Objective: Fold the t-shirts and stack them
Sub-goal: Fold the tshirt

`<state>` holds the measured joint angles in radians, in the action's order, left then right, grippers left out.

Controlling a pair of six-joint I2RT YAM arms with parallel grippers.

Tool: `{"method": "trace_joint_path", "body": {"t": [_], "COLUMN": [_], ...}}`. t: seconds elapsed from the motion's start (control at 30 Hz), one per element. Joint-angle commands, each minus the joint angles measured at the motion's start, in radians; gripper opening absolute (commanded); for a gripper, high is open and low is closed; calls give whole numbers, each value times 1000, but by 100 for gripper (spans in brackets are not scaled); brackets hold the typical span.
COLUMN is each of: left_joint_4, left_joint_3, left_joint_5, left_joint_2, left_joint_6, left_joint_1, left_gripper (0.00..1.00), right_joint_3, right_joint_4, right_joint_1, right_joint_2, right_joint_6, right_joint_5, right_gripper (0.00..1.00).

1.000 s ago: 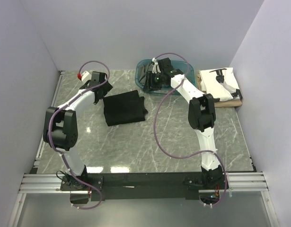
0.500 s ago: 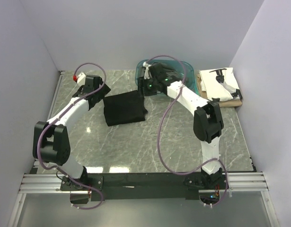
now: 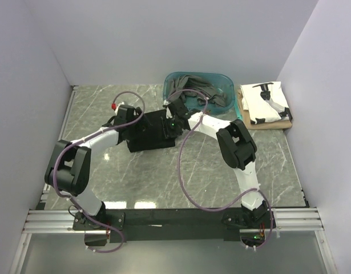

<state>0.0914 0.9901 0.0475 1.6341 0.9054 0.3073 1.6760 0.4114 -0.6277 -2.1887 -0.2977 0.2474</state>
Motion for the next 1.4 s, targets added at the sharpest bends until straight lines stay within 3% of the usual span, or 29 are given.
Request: {"method": "trace_joint_path", "body": {"t": [0.0,0.2,0.47,0.7,0.87,0.97,1.0,1.1,1.2,1.33,1.37], "left_joint_4": [-50,-50,94,290,430,502,505,432,256,142,116], "left_joint_3": [-47,-189,-399,-435,-297,-252,-245,-235,-249,-197,-185], "left_joint_5": [-28,-8,86,115,256,406,411,329,267,200,195], "left_joint_2": [-8,-77,-281,-561,-638,-628,-602,-548,-498,-370,-340], "left_joint_6": [13,35,139,236,207,227,214,142,84,43,36], "left_joint_1": [29,79,275,430,438,412,348,152,32,-62,-69], "left_gripper": [99,99,100,99,99,99,99,99,99,96,92], "right_joint_3": [-126,-408,-764,-875,-813,-693,-653,-477,-310,-118,-55], "right_joint_4": [-75,-177,-244,-126,-128,-125,-108,-65,-43,9,27], "right_joint_1": [-21,-50,-118,-145,-141,-127,-109,-70,-53,-38,-33], "right_joint_2": [75,213,481,766,871,813,750,600,455,273,242], "right_joint_6": [9,-23,-83,-87,-84,-67,-66,-64,-32,-18,-20], "right_joint_5": [-6,-5,-59,-108,-108,-126,-129,-151,-157,-148,-154], "right_gripper": [48,48,48,50,53,53,53,52,52,50,50]}}
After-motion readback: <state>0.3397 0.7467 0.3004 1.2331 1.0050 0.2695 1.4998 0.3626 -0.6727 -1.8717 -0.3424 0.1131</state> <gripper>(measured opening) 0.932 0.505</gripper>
